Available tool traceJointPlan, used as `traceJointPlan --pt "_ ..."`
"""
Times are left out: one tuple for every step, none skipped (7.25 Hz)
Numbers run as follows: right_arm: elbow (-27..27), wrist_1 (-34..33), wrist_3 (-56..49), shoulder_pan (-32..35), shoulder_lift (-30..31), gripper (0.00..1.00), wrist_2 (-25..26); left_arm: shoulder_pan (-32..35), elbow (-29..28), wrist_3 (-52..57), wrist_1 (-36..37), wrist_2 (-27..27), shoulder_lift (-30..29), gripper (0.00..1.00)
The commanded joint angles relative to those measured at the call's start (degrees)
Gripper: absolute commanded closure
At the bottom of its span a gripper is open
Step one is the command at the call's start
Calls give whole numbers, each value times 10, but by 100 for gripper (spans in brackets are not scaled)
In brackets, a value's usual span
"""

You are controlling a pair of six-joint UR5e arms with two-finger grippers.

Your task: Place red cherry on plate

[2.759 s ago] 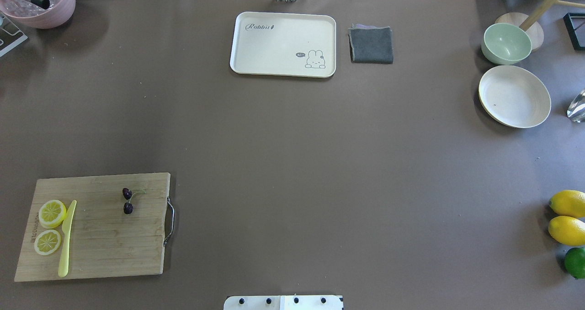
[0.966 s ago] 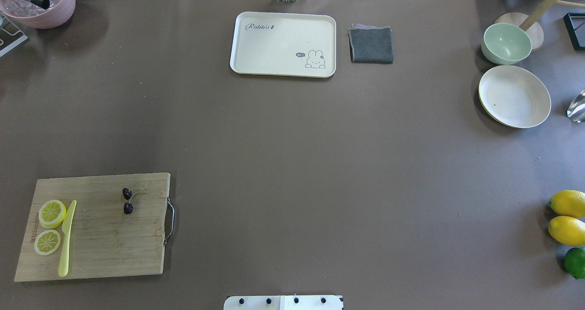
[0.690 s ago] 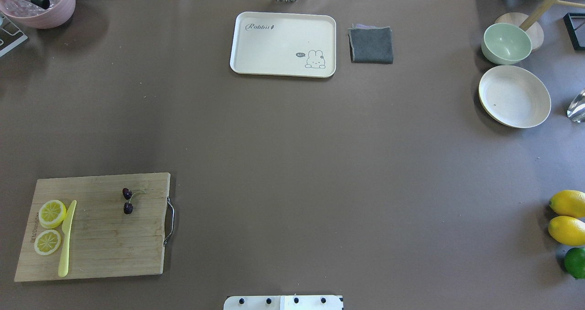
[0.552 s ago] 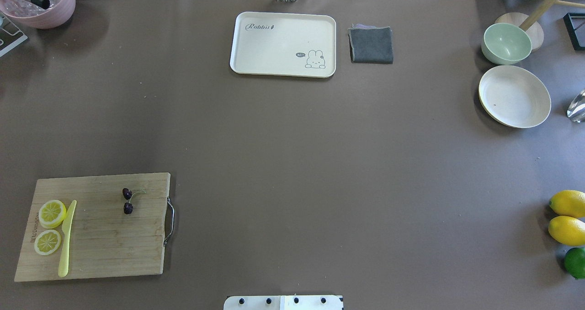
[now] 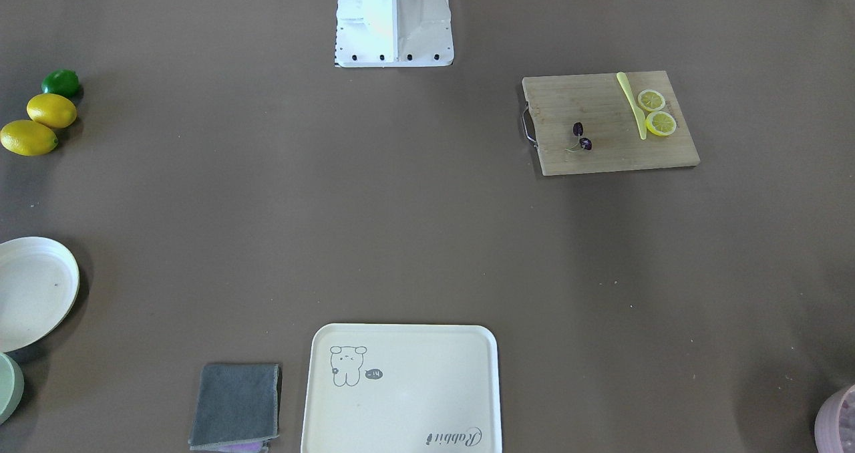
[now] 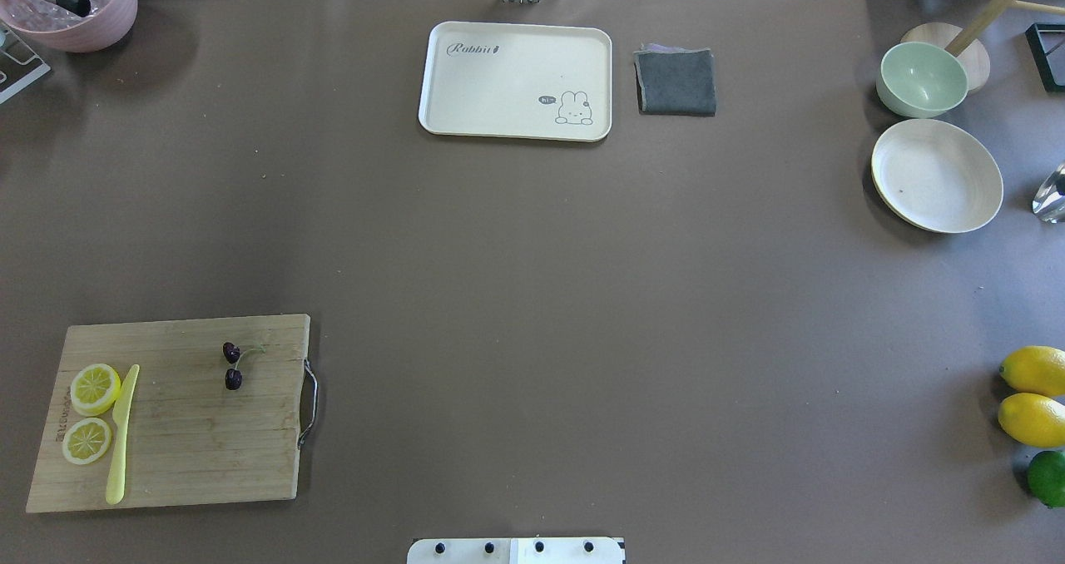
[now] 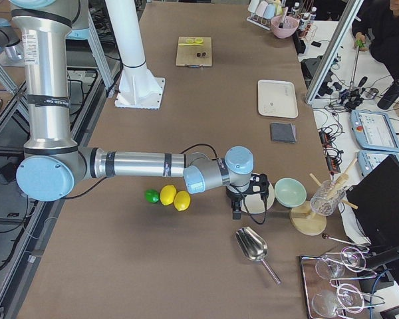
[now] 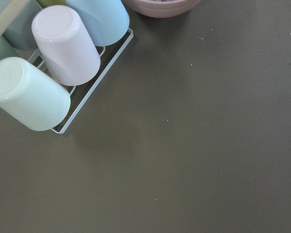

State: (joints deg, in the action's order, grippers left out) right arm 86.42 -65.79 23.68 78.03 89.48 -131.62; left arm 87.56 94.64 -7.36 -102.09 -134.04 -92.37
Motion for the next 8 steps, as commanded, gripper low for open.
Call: traceJointPlan --pt "-27 60 51 -36 -7 0 26 -5 6 0 -1 -24 -4 2" --pt "-29 60 51 -43 -14 0 32 -5 10 -1 -20 -23 -4 2" --pt "-40 61 51 -46 -25 0 34 -5 -8 -34 -59 -21 -4 2" --pt "-45 61 51 -50 -33 0 35 -6 -18 -71 -101 -22 0 2" --pt "-58 61 51 -58 -47 0 47 -7 -31 -79 -131 -22 4 2" --pt "-89 65 51 -66 -73 0 61 -7 -48 -78 -144 -22 4 2" --pt "-124 94 51 -73 -88 0 66 -7 -55 -78 -170 -23 6 2" --pt "-140 110 51 -75 -89 0 68 -8 -69 -78 -207 -23 8 2"
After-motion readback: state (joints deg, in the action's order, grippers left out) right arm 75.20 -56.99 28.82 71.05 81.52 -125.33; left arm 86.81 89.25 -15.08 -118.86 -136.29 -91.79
